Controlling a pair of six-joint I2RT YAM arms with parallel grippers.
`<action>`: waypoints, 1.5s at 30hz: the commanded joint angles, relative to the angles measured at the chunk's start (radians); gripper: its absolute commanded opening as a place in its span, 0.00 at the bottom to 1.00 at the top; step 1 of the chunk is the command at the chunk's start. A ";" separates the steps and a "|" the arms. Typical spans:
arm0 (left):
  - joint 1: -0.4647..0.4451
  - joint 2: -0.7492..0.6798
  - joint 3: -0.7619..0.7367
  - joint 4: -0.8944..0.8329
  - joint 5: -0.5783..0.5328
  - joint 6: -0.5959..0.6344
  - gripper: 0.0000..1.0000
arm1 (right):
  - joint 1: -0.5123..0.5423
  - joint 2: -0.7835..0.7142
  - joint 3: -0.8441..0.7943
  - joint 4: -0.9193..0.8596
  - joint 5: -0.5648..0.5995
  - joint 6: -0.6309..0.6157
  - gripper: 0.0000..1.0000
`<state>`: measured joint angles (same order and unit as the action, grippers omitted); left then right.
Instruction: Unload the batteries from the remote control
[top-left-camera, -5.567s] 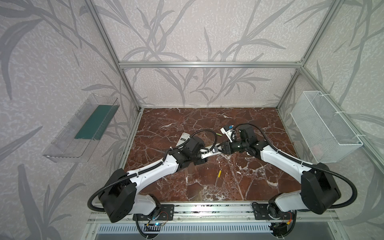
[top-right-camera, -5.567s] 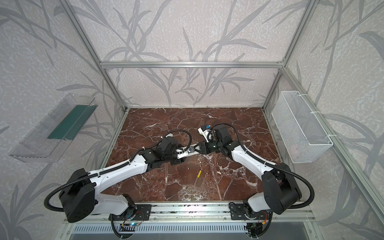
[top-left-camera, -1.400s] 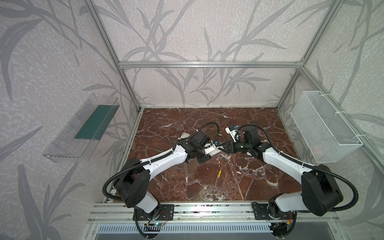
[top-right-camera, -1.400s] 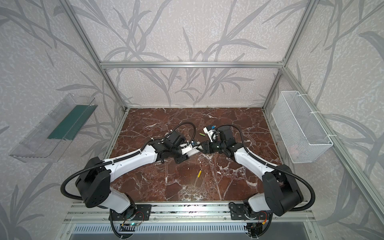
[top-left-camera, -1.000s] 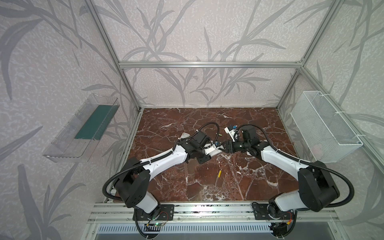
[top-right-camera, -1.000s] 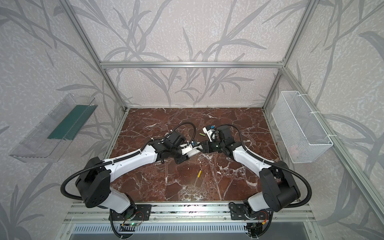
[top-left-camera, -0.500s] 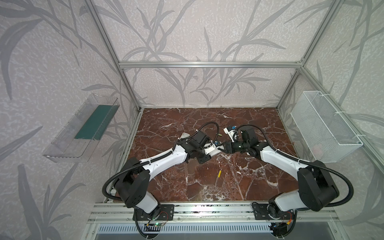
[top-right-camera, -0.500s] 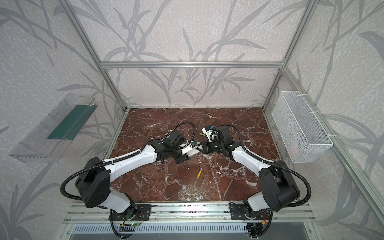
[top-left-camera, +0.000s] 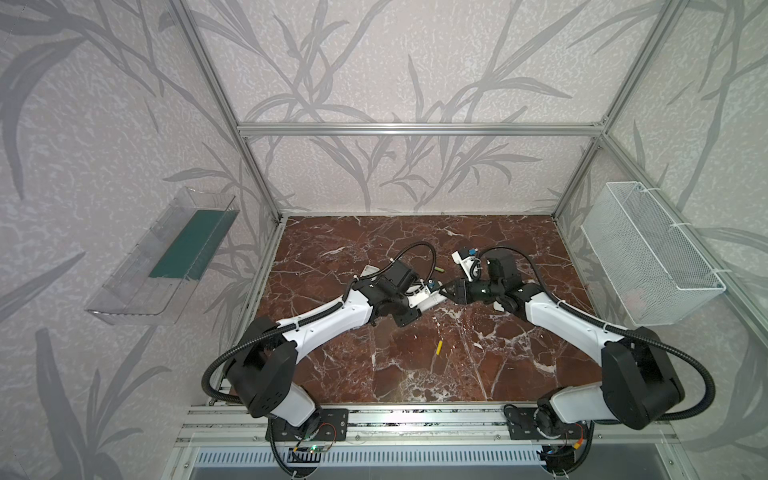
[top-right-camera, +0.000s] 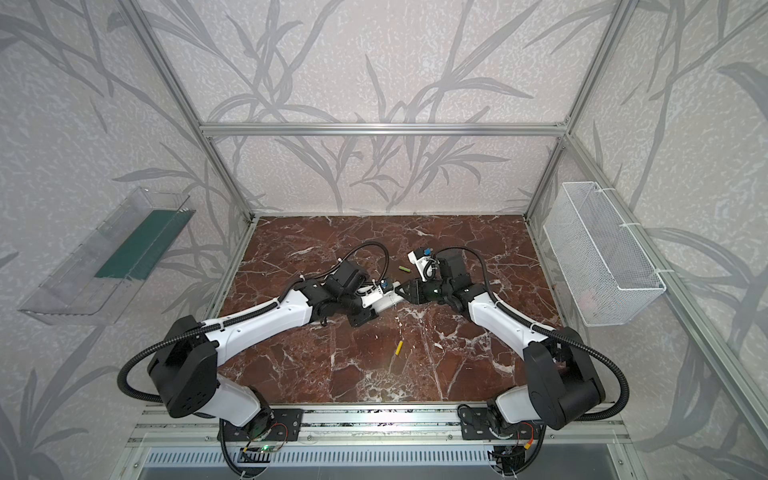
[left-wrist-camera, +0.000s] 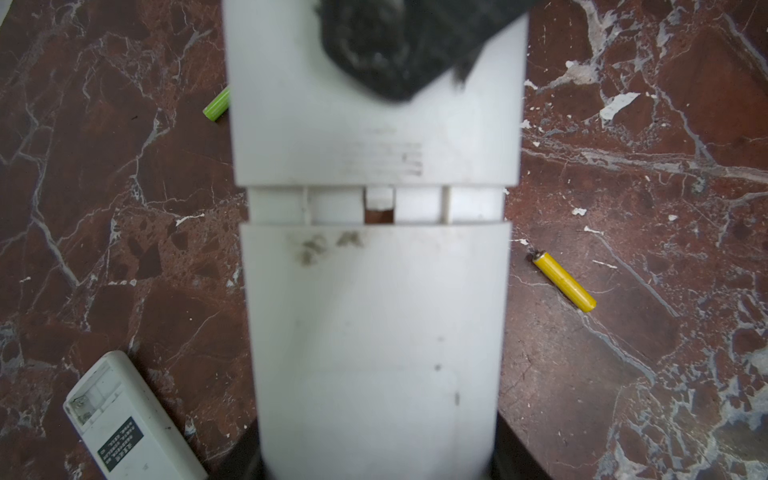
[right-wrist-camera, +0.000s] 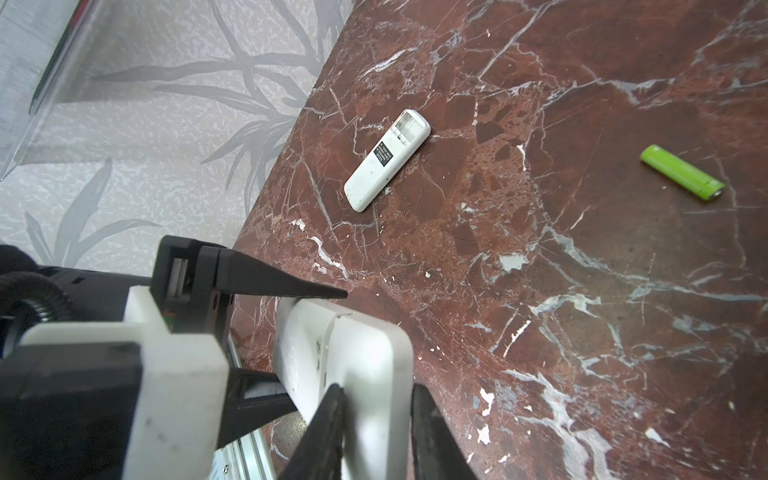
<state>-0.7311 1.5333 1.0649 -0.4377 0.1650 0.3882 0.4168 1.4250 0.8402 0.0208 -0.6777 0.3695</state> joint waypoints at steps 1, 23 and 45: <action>0.004 -0.029 0.007 0.025 0.023 -0.019 0.00 | -0.005 -0.009 0.005 -0.020 -0.028 -0.006 0.30; 0.013 -0.011 -0.005 -0.001 0.034 -0.026 0.00 | -0.010 -0.055 -0.008 0.000 -0.013 0.008 0.15; 0.025 -0.024 -0.008 0.029 0.084 -0.081 0.00 | -0.005 -0.045 0.010 -0.025 0.022 0.011 0.21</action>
<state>-0.7177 1.5311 1.0489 -0.4034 0.2352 0.3397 0.4076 1.3926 0.8349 0.0032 -0.6952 0.4160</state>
